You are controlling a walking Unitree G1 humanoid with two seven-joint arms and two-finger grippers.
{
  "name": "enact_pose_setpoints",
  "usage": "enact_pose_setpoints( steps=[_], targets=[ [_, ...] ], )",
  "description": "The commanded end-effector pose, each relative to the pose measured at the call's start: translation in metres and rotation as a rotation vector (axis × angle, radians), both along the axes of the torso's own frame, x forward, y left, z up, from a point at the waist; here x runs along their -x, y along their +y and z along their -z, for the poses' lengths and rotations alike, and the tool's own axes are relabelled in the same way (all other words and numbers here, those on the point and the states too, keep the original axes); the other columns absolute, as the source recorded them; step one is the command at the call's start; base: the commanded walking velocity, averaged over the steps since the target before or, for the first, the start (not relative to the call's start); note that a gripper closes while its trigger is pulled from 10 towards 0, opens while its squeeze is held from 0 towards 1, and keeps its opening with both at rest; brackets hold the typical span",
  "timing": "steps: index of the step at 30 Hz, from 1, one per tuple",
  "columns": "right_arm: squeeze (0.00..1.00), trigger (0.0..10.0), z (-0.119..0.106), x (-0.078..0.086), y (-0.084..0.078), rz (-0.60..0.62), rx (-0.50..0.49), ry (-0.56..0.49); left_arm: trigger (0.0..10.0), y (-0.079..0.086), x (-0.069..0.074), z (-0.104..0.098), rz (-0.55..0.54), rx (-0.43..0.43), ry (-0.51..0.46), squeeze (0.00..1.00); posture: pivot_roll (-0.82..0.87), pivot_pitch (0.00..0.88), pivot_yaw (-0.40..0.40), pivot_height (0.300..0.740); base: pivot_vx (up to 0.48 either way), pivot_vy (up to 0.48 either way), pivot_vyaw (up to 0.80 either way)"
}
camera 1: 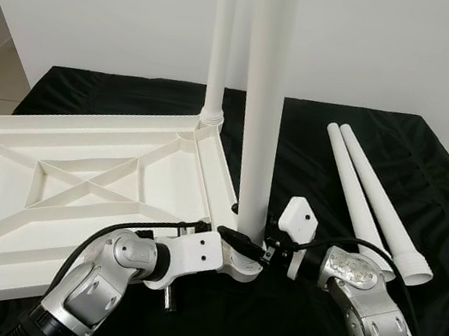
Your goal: Building children table
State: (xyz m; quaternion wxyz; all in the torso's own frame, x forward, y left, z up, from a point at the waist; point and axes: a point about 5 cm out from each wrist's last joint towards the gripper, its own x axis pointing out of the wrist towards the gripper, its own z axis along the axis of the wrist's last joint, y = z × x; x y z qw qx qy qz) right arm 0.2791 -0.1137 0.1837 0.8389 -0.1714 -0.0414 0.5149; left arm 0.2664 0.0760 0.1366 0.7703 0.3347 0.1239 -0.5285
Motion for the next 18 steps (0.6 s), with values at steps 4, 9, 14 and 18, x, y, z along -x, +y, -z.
enact_pose_setpoints(
  steps=[4,9,14,18],
  targets=[
    [0.0,10.0,0.011,-0.006,-0.01,0.076,0.064,0.04,10.0,0.008,-0.002,0.014,-0.125,-0.039,-0.037,0.0,-0.16,0.1,0.066,0.74,0.0,0.0,0.0],
    [0.0,10.0,0.016,-0.008,-0.011,0.106,0.052,0.056,10.0,0.007,-0.003,0.013,-0.122,-0.039,-0.038,0.0,-0.16,0.099,0.063,0.74,0.0,0.0,0.0],
    [0.0,10.0,0.026,-0.008,-0.016,0.152,0.038,0.077,10.0,0.008,-0.003,0.013,-0.127,-0.04,-0.041,0.0,-0.15,0.101,0.062,0.74,0.0,0.0,0.0],
    [0.0,10.0,0.03,-0.005,-0.018,0.163,0.022,0.079,10.0,0.008,-0.003,0.013,-0.13,-0.038,-0.04,0.0,-0.15,0.102,0.061,0.74,0.0,0.0,0.0]
  ],
)
